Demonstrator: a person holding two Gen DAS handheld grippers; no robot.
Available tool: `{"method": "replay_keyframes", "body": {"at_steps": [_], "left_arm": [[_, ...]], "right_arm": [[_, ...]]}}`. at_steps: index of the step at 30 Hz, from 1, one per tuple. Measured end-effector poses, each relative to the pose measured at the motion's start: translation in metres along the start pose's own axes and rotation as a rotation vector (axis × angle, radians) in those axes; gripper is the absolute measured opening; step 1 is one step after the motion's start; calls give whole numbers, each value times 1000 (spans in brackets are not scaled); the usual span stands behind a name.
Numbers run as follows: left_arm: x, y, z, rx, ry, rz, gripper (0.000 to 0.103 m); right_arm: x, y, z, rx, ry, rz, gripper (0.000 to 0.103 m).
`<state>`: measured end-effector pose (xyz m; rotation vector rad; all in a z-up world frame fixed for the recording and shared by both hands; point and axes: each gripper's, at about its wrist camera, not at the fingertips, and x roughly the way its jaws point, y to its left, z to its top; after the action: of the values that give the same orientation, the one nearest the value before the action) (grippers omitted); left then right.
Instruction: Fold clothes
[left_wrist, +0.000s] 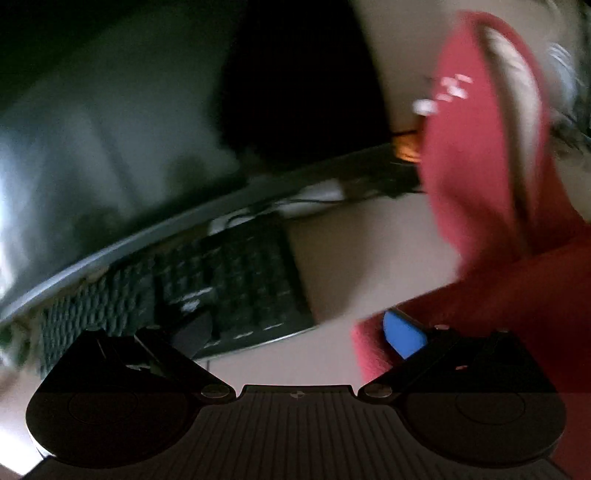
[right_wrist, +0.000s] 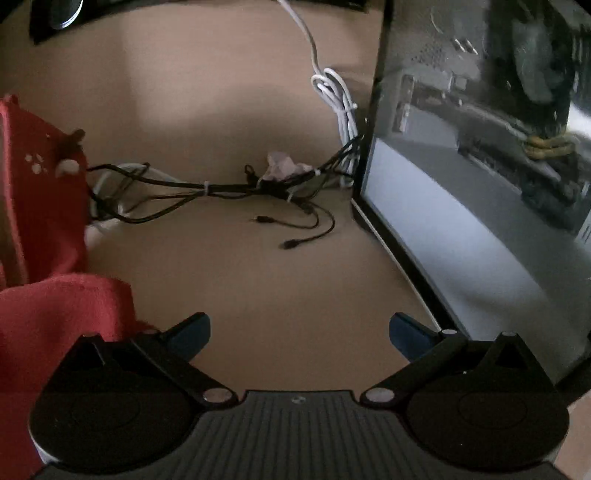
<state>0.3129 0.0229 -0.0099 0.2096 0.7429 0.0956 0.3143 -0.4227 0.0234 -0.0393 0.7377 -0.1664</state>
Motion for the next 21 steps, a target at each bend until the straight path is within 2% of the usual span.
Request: {"method": "replay_keyframes", "body": {"at_steps": [3, 5, 8, 10, 11, 13, 14, 15, 17, 19, 20, 21], "left_arm": [[-27, 26, -4, -152, -51, -132, 102], [-44, 36, -3, -224, -111, -240, 102], [-60, 42, 1, -277, -161, -399, 102], [-70, 32, 6, -254, -172, -549, 102], [-74, 23, 7, -228, -183, -616, 102], [-82, 1, 8, -164, -212, -740, 102], [-80, -11, 7, -138, -215, -755, 102], [-75, -24, 5, -116, -211, -749, 102], [-54, -46, -1, -102, -156, -663, 102], [-23, -55, -12, -167, -58, -559, 102], [-9, -55, -19, -210, -16, -516, 102], [0, -53, -25, -239, -7, -498, 102]], "right_arm": [[-7, -8, -5, -40, -2, -8, 103], [-18, -13, -2, -7, -43, 63, 103], [-53, -9, 5, 64, -169, 278, 103], [-71, 5, 9, 88, -218, 478, 103], [-77, 13, 10, 93, -231, 564, 103], [-68, 39, 6, 64, -190, 652, 103], [-61, 53, 3, 43, -161, 673, 103], [-43, 67, -3, 1, -111, 624, 103], [-7, 84, -19, -53, -22, 543, 103], [22, 85, -33, -48, 41, 520, 103], [25, 79, -35, -17, 32, 549, 103], [25, 76, -33, -6, 33, 560, 103]]}}
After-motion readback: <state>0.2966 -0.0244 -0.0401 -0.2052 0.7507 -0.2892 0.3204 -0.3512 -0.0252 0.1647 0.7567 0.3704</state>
